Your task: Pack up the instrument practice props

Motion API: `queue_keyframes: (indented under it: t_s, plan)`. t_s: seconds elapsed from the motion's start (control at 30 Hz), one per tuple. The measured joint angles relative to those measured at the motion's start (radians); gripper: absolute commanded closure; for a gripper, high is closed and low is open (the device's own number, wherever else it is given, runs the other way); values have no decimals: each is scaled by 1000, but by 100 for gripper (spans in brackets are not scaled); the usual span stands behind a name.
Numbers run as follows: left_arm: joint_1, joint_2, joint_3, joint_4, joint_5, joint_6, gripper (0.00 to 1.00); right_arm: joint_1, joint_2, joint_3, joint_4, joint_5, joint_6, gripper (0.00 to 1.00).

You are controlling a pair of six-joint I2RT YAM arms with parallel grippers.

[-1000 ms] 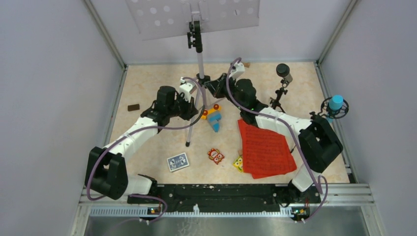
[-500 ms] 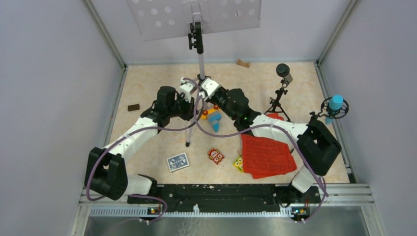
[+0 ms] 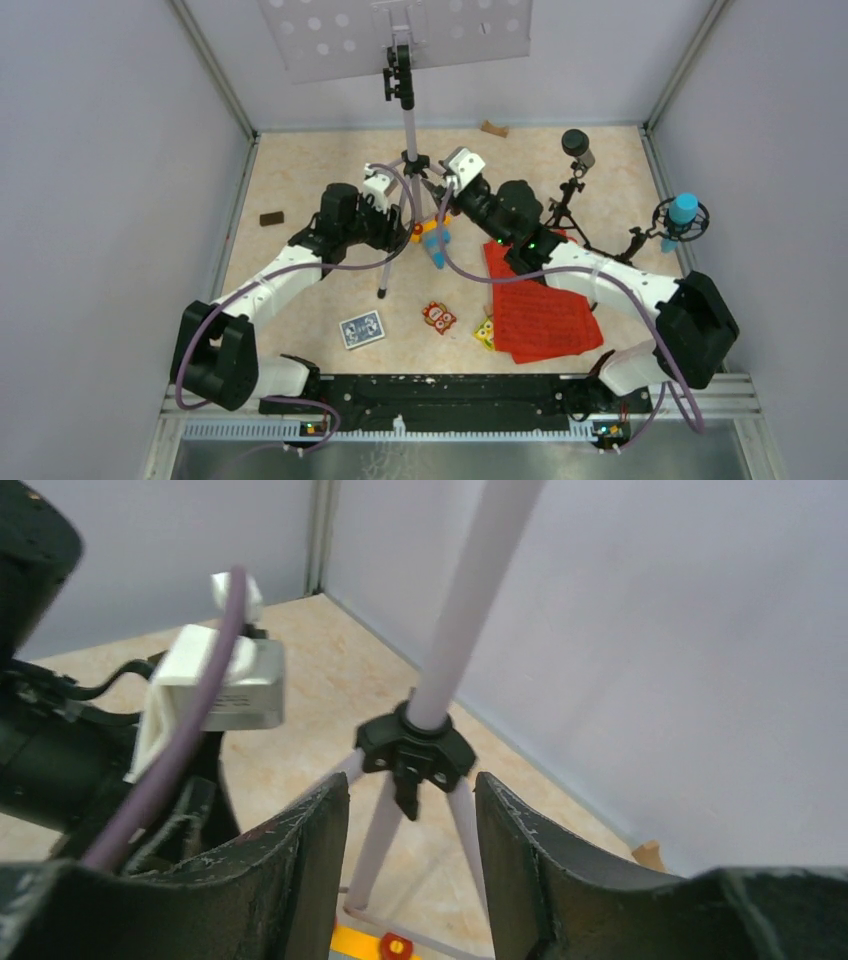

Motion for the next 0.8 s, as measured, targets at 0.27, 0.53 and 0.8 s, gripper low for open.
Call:
queue_keyframes:
  t_s: [0.27, 0.53, 0.8]
  plan:
    - [0, -33, -33, 70, -38, -60, 37, -218, -39, -19, -142, -205, 101, 40]
    - [0, -70, -112, 240, -57, -115, 44, -278, 69, 3, -174, -357, 84, 40]
    - [0, -41, -112, 322, -59, -129, 48, -279, 227, 69, -142, -418, 23, 40]
